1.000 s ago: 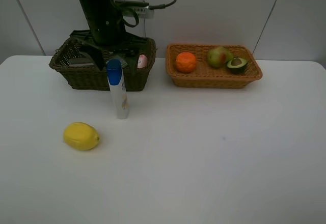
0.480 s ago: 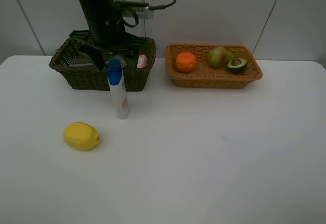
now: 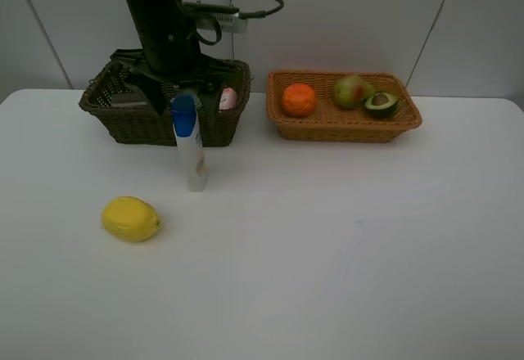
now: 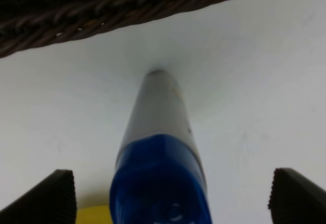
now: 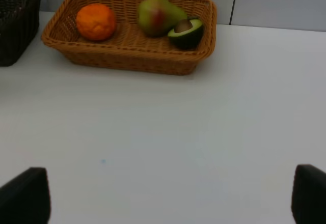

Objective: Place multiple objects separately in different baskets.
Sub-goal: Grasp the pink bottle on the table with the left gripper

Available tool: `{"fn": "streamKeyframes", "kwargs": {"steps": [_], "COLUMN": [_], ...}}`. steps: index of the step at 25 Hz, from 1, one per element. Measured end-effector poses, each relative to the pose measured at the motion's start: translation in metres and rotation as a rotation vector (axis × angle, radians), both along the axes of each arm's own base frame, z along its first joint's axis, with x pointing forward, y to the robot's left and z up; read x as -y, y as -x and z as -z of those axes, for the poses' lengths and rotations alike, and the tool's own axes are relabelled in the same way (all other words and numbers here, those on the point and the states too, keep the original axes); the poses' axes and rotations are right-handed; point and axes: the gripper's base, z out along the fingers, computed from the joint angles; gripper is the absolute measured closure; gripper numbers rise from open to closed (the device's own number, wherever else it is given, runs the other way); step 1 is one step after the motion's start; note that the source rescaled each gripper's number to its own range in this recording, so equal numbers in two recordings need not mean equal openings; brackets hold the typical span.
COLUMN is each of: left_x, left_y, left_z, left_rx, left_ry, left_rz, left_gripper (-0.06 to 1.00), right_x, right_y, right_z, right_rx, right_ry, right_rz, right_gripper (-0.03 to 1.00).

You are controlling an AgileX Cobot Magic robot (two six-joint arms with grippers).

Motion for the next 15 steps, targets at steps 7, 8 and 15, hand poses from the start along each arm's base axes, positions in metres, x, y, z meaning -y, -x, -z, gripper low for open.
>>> {"fn": "streamKeyframes", "kwargs": {"steps": [7,8,15], "left_x": [0.001,0.001,0.002], "left_y": [-0.001,-0.001,-0.004], "left_z": [0.010,0.010,0.022], "left_rx": [-0.027,-0.027,-0.052], "left_ry": [-0.015,-0.015,-0.031], "left_rz": [0.000,0.000,0.001], "left_gripper": [-0.05,-0.05,0.31], "right_x": [0.000,0.000,0.000], "right_y": [0.000,0.000,0.000], "right_z": [0.000,0.000,0.000], "right_rx": [0.000,0.000,0.000], "right_ry": [0.000,0.000,0.000], "right_rz": [0.000,0.000,0.000], "right_gripper": [-0.03,-0.03,-0.03]}}
